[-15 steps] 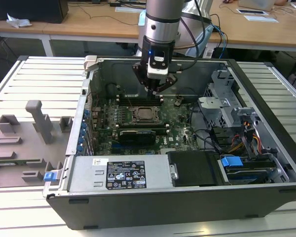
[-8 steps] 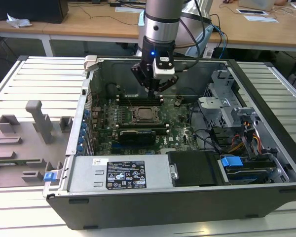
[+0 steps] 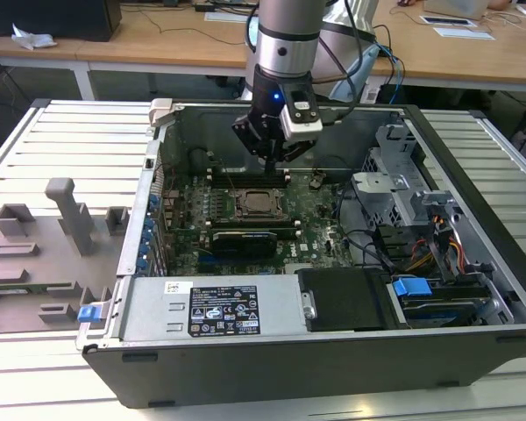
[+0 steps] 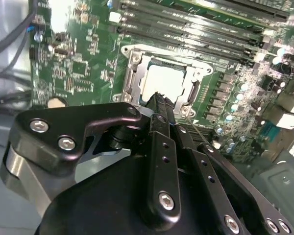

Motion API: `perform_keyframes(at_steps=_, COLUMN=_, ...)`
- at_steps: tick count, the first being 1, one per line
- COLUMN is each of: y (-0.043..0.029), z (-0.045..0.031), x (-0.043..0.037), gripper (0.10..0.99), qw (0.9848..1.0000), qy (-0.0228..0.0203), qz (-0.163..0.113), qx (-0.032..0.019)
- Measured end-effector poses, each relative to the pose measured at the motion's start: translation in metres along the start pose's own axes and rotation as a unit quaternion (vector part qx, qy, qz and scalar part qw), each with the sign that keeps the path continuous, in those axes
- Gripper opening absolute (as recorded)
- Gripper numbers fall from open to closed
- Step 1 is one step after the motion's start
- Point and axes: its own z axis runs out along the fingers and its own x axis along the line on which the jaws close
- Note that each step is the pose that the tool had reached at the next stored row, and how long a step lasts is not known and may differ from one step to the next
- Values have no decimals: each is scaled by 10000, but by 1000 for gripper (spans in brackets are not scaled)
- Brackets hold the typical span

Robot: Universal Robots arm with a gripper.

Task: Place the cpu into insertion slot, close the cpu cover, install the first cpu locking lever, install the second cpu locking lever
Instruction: 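Install the first cpu locking lever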

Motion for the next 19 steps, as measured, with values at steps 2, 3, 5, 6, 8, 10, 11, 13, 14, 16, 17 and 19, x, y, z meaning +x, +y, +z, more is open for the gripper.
perform_keyframes(at_steps=2, y=0, z=0, x=-1, gripper=106, qw=9999, qy=16, qz=-143, qx=-76)
perform_keyframes(at_steps=3, y=0, z=1, x=0, gripper=106, qw=9996, qy=21, qz=-258, qx=-109)
perform_keyframes(at_steps=5, y=1, z=3, x=0, gripper=106, qw=9988, qy=18, qz=-479, qx=-110)
perform_keyframes(at_steps=6, y=1, z=6, x=-1, gripper=106, qw=9981, qy=14, qz=-607, qx=-108)
perform_keyframes(at_steps=8, y=1, z=9, x=-1, gripper=106, qw=9966, qy=9, qz=-819, qx=-104)
perform_keyframes(at_steps=10, y=0, z=11, x=-1, gripper=106, qw=9946, qy=5, qz=-1033, qx=-102)
perform_keyframes(at_steps=11, y=0, z=12, x=-1, gripper=106, qw=9936, qy=3, qz=-1126, qx=-101)
perform_keyframes(at_steps=13, y=1, z=13, x=-1, gripper=106, qw=9916, qy=-1, qz=-1291, qx=-101)
perform_keyframes(at_steps=14, y=1, z=13, x=-1, gripper=106, qw=9916, qy=-2, qz=-1293, qx=-101)
perform_keyframes(at_steps=16, y=0, z=13, x=3, gripper=106, qw=9916, qy=-1, qz=-1292, qx=-100)
perform_keyframes(at_steps=17, y=-1, z=13, x=8, gripper=106, qw=9916, qy=-1, qz=-1293, qx=-100)
perform_keyframes(at_steps=19, y=-14, z=15, x=54, gripper=106, qw=9916, qy=-2, qz=-1293, qx=-101)
